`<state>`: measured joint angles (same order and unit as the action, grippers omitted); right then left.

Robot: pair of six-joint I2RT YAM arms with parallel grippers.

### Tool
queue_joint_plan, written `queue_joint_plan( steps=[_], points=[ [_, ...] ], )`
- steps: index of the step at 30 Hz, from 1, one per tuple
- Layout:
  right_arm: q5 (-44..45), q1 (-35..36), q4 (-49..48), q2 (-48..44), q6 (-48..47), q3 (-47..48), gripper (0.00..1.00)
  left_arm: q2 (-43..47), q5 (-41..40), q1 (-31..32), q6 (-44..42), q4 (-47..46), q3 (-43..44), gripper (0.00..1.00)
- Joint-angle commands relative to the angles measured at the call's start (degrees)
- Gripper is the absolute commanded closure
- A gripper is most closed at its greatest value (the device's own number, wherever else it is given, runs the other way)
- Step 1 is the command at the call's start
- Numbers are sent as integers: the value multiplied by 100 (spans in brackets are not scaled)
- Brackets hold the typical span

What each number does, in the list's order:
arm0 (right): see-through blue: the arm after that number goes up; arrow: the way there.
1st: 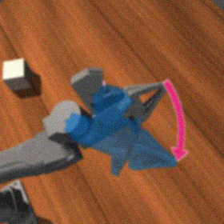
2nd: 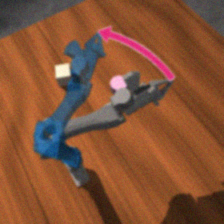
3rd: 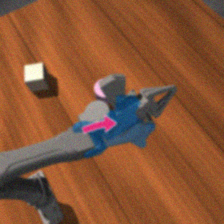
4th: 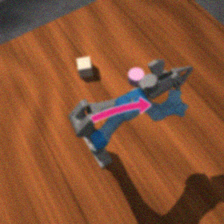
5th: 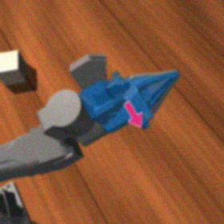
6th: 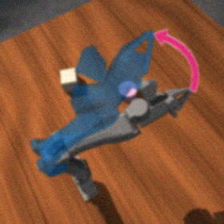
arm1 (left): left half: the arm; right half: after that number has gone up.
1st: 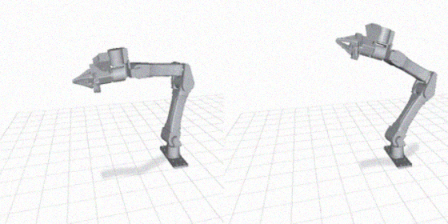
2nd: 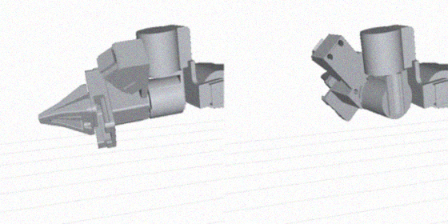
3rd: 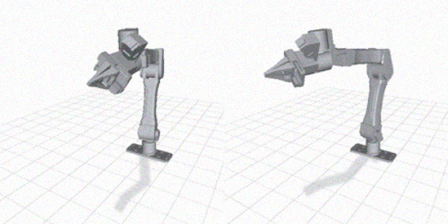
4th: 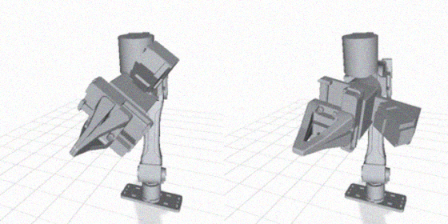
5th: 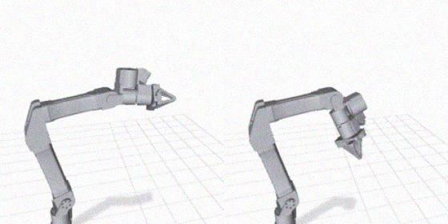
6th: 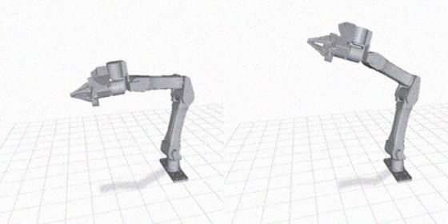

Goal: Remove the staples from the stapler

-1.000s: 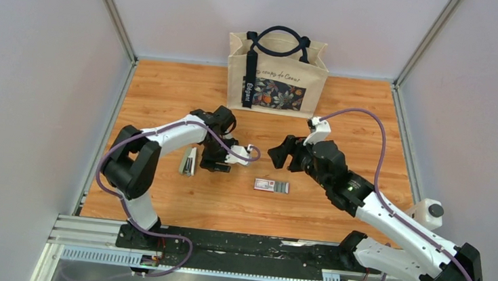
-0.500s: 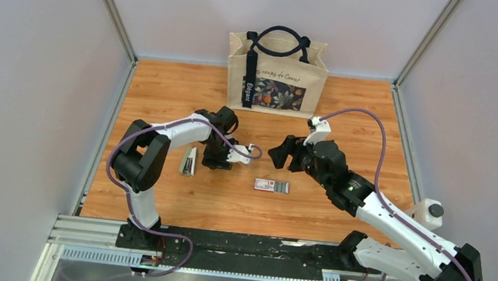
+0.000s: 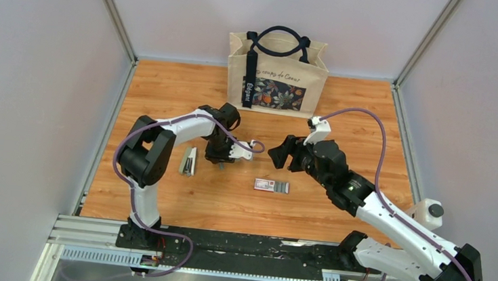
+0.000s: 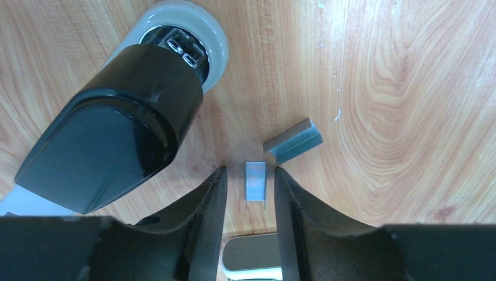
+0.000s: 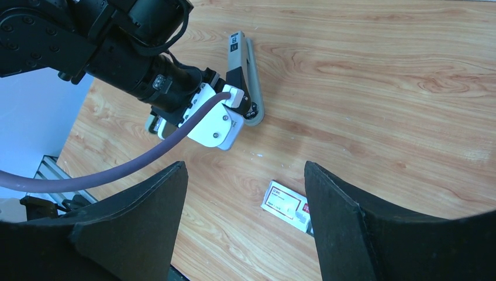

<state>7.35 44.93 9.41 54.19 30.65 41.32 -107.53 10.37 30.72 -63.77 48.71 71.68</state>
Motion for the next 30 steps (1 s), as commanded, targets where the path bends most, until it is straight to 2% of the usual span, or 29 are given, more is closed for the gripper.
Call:
queue_joint_plan(
  steps=[1,3,7,12,13,16,20,24,30],
  points=[
    [-24,-10,-45,-137,-42,262,24,-163,97,-5,13,385,268,57],
    [3,-10,-27,-146,-51,254,24,-120,97,-5,-21,394,233,60],
    [12,-10,-9,-164,-42,271,24,-120,-17,22,5,438,127,74],
    [47,-10,34,-155,-33,298,25,46,-53,66,277,482,39,83],
    [64,-10,35,-155,-33,306,25,117,-53,66,338,447,30,90],
    [91,-10,122,-102,-68,385,26,433,-70,66,558,394,83,100],
    [91,-19,298,-76,-104,543,26,873,105,31,909,744,591,100],
    [29,-10,447,-207,-121,806,24,1417,447,-83,1217,1333,1591,100],
    [-330,-19,597,-339,-174,1237,20,2076,2291,-365,2359,1870,2630,100]
  ],
)
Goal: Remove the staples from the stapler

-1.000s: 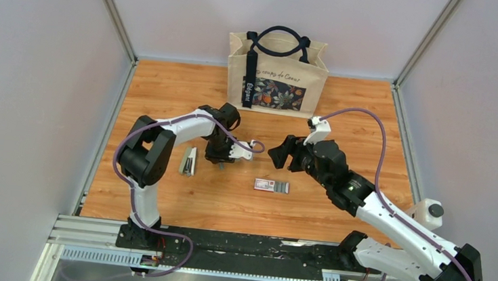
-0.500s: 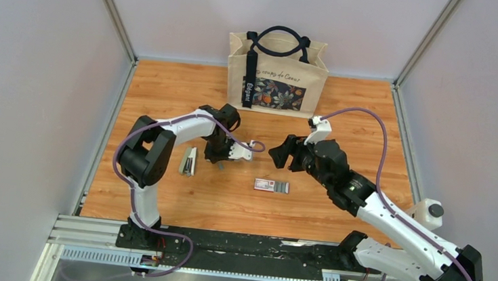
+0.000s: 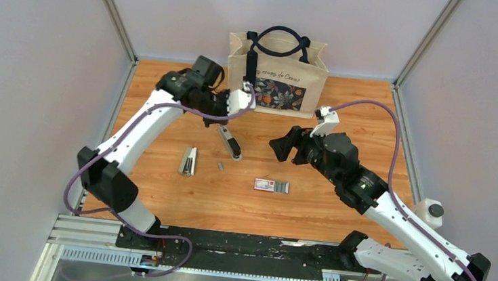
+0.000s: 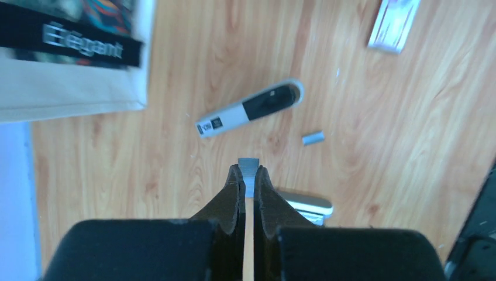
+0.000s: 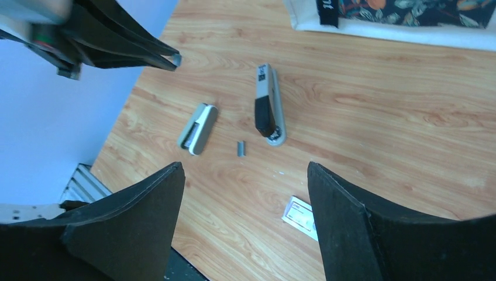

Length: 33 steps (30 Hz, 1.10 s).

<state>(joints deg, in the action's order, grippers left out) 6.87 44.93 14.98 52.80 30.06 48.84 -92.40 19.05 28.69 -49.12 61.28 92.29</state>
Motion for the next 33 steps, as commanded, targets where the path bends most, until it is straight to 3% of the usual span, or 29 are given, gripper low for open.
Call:
queue_joint_plan(
  steps=[1,3,6,7,9,10,12,13,15,24,33],
  points=[
    [-466,-19,31,-191,-97,582,19,661,1966,-179,1252,509,579,100],
    [-617,-10,-92,-199,-36,662,17,1046,2618,-275,1833,89,274,100],
    [-1275,-10,-460,-243,70,706,12,1556,3867,-459,3563,-1526,-515,100],
    [-1476,-10,-557,-261,122,689,12,1689,4444,-521,4881,-2949,-824,100],
    [-1618,-10,-812,-331,149,671,10,1918,4861,-653,6784,-4966,-1683,100],
    [-1723,-10,-874,-357,158,671,10,1875,5072,-680,8490,-6699,-1819,100],
    [-1803,-10,-997,-419,166,688,10,1726,5065,-715,10003,-8317,-2221,100],
    [-1838,-10,-1023,-428,158,714,10,1673,4865,-724,11385,-9900,-2346,100],
    [-1839,-10,-1068,-393,184,793,13,1445,4627,-724,12884,-11550,-2522,100],
    [-1953,-10,-1076,-68,237,1075,18,1523,4090,-707,13727,-12376,-2970,100],
    [-1936,-19,-1243,231,237,1409,21,1585,4142,-417,13606,-12351,-3358,100]
  ],
)
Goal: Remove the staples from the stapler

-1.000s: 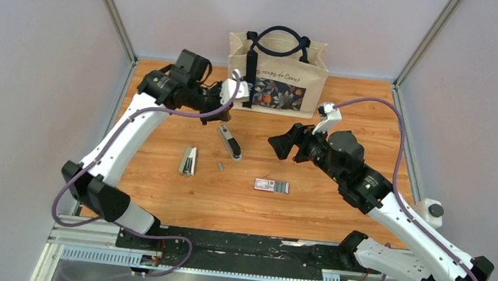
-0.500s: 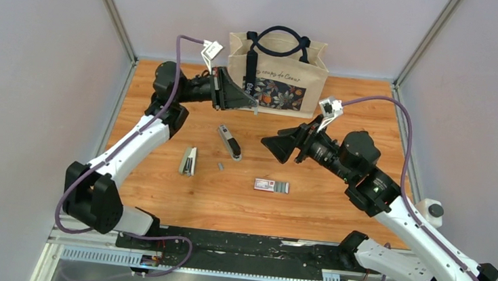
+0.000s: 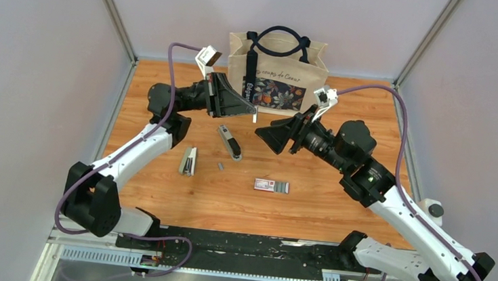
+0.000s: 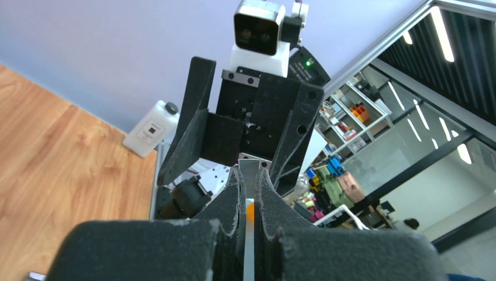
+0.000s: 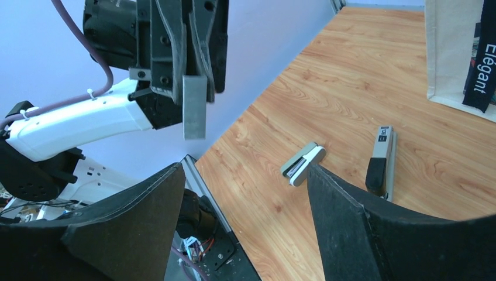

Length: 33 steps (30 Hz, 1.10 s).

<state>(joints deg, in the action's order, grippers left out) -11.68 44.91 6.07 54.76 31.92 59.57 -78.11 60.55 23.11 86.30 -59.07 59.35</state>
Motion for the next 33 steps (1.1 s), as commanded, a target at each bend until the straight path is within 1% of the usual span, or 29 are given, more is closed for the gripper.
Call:
queue_joint_plan(
  steps=[1,9,10,19,25,29,33],
  points=[
    [-88,-17,-395,43,51,353,21,155,-9,158,36,-290,-73,100],
    [-290,-8,-563,175,182,336,29,138,35,202,-113,-228,-178,100],
    [-326,-8,-754,193,200,327,29,138,44,211,-131,-219,-196,100],
    [-449,-8,-932,430,314,380,41,76,115,273,-245,-166,-266,100],
    [-537,-8,-967,509,350,380,55,6,141,273,-272,-175,-214,100],
    [-519,-8,-932,518,332,362,69,-38,158,273,-307,-166,-187,100],
    [-467,-17,-879,474,315,318,77,-73,211,273,-394,-123,-187,100]
  ],
)
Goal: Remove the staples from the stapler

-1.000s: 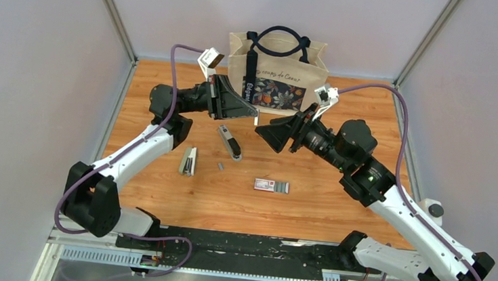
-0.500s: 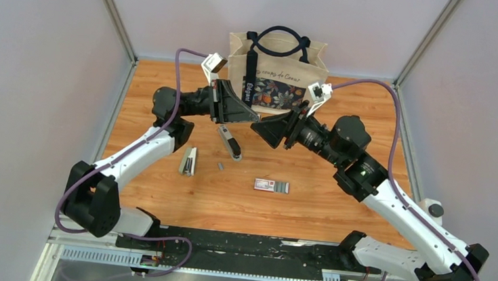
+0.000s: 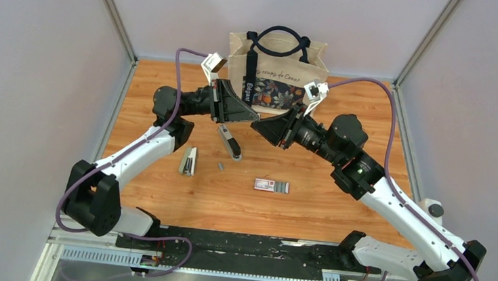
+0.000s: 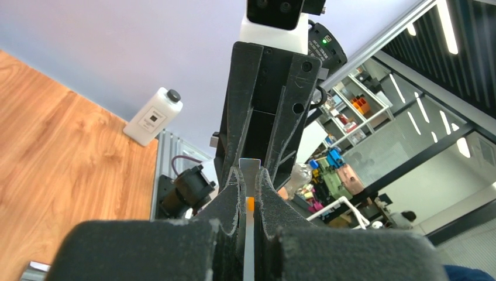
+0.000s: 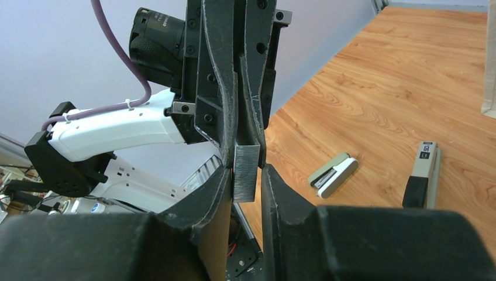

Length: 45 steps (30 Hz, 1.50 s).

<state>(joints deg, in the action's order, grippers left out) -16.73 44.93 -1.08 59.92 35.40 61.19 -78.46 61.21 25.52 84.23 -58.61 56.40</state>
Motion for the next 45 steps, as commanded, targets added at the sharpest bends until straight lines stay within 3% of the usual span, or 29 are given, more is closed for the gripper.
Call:
queue_joint_plan(
  steps=[1,4,6,7,8,9,12,14,16,18,19,20,21,23,24,30,37,45],
  points=[
    [73,-10,-103,-68,-42,148,78,-56,172,32,-187,-160,108,100],
    [240,-10,246,-138,-121,130,84,-82,233,32,-336,-20,169,97],
    [389,-19,520,-174,-173,139,88,-91,295,32,-590,340,257,86],
    [547,-10,852,-200,-234,139,90,-91,312,32,-739,620,309,80],
    [618,-10,994,-209,-279,130,93,-65,321,32,-1106,1284,432,67],
    [688,-10,1135,-226,-305,104,94,-47,347,32,-1267,1491,485,66],
    [978,-10,1575,-323,-402,-72,96,41,339,32,-1628,1878,529,33],
    [1224,-10,1953,-349,-463,-133,97,76,365,32,-1925,2272,617,22],
    [1469,-10,2347,-323,-481,-247,97,102,392,32,-2268,2712,696,21],
    [1663,-10,2655,-271,-481,-318,97,190,261,32,-3495,4280,950,21],
    [1986,-10,3049,-140,-455,-327,96,225,86,32,-4240,5175,1126,21],
    [2085,-10,3244,-52,-420,-336,96,269,-194,58,-6084,7264,1597,20],
    [2191,-10,3437,36,-350,-344,96,252,-1076,102,-6894,8102,1828,20],
    [2402,-10,3913,309,-218,-432,98,51,-1916,339,-8405,9649,2302,20],
    [2411,-10,3975,397,-148,-493,98,-37,-2442,392,-8797,9954,2401,21],
    [2288,-10,4353,1205,169,-582,100,-293,-3273,436,-9951,10379,1954,28],
    [2385,297,4441,2189,196,-538,100,-153,-3168,436,-10268,10378,1348,38],
    [2271,394,4204,2823,143,-573,100,234,-3467,436,-10453,10334,723,39]
  ],
)
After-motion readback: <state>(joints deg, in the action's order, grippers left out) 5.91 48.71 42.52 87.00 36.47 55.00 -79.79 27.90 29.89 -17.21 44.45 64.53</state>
